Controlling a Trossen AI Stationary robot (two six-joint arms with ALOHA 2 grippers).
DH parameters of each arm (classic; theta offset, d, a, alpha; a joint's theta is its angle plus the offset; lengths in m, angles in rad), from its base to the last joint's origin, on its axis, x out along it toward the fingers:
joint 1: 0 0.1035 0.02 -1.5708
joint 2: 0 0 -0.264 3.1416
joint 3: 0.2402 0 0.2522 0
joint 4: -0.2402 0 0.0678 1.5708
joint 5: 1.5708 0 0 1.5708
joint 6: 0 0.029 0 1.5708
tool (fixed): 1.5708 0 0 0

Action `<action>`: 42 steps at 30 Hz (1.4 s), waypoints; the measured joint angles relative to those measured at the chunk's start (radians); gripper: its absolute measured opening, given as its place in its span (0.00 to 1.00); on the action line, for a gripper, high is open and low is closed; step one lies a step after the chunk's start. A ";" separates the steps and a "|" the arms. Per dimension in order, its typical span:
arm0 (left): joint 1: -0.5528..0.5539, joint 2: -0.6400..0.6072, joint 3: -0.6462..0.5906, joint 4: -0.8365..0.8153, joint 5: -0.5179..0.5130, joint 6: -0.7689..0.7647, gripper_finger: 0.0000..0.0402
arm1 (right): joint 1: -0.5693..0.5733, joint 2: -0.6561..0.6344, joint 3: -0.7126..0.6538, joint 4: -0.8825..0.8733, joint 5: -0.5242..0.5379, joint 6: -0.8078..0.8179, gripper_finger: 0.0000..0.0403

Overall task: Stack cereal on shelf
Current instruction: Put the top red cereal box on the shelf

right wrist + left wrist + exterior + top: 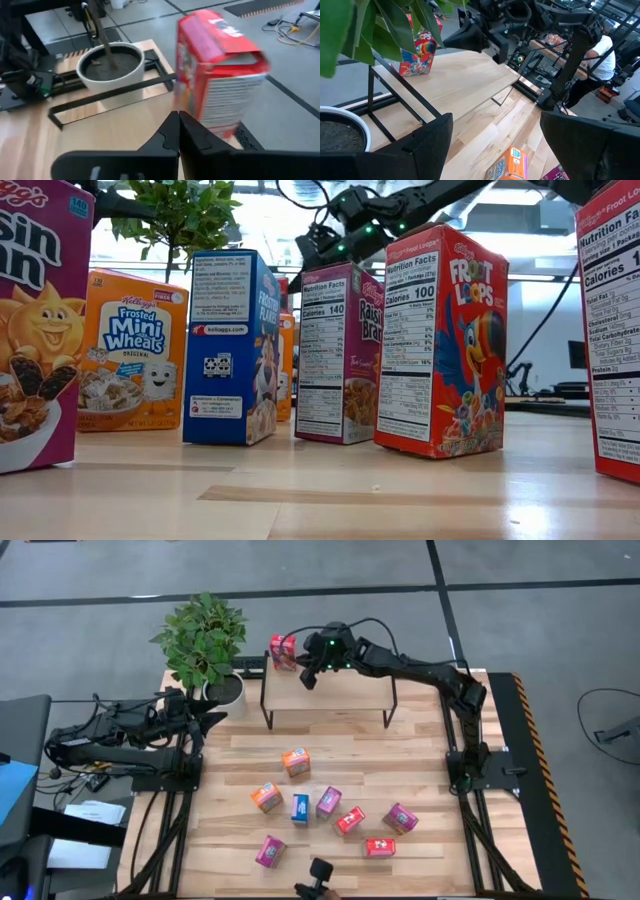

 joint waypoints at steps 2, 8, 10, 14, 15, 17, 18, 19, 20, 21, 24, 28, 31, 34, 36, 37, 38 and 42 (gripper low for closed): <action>0.000 0.000 0.000 0.000 0.000 -0.001 0.72 | -0.005 0.000 0.000 -0.005 0.000 0.004 0.05; 0.000 0.000 0.000 -0.005 0.000 -0.004 0.72 | 0.005 0.000 0.000 0.008 -0.035 0.008 0.09; 0.000 0.000 0.000 -0.009 0.000 -0.005 0.72 | 0.006 0.000 0.000 0.011 -0.037 0.003 0.09; 0.000 0.000 0.000 -0.009 0.000 -0.005 0.72 | -0.004 0.000 0.000 0.013 -0.029 -0.008 0.07; 0.000 0.000 0.000 -0.010 0.000 -0.005 0.72 | -0.008 0.000 0.000 0.017 -0.029 -0.008 0.06; 0.000 0.000 0.000 -0.010 0.000 -0.005 0.72 | -0.016 0.000 0.000 0.024 -0.029 -0.012 0.05; 0.000 0.000 0.000 -0.010 0.000 -0.005 0.72 | -0.020 0.000 0.000 0.027 -0.028 -0.015 0.04; 0.000 0.000 0.000 -0.010 0.000 -0.005 0.72 | -0.025 0.000 0.000 0.030 -0.026 -0.016 0.04; 0.000 0.000 0.000 -0.010 0.000 -0.005 0.72 | -0.026 0.000 0.000 0.035 -0.025 -0.016 0.04; 0.000 0.000 0.000 -0.010 0.000 -0.005 0.72 | -0.029 0.000 0.000 0.040 -0.024 -0.016 0.04; 0.000 0.000 0.000 -0.010 0.000 -0.005 0.72 | -0.033 0.000 0.000 0.035 -0.031 0.000 0.07; 0.000 0.000 0.000 -0.011 0.000 -0.005 0.72 | -0.020 0.000 0.000 0.018 -0.064 0.014 0.09; 0.000 0.000 0.000 -0.014 0.000 -0.005 0.72 | -0.012 0.000 0.000 0.024 -0.073 0.010 0.09; 0.000 0.000 0.000 -0.014 0.000 -0.005 0.72 | -0.002 0.019 0.001 0.062 -0.070 0.007 0.08; 0.000 0.000 0.000 -0.014 0.000 -0.005 0.72 | -0.007 0.027 -0.002 0.052 -0.067 0.009 0.07; 0.000 0.000 0.000 -0.014 0.000 -0.005 0.72 | -0.011 0.028 -0.003 0.053 -0.061 0.008 0.06; 0.000 0.000 0.000 -0.014 0.001 -0.005 0.72 | -0.011 0.030 -0.002 0.057 -0.054 0.008 0.05; 0.000 0.000 0.000 -0.014 0.005 -0.008 0.72 | -0.011 0.035 0.001 0.057 -0.051 0.011 0.04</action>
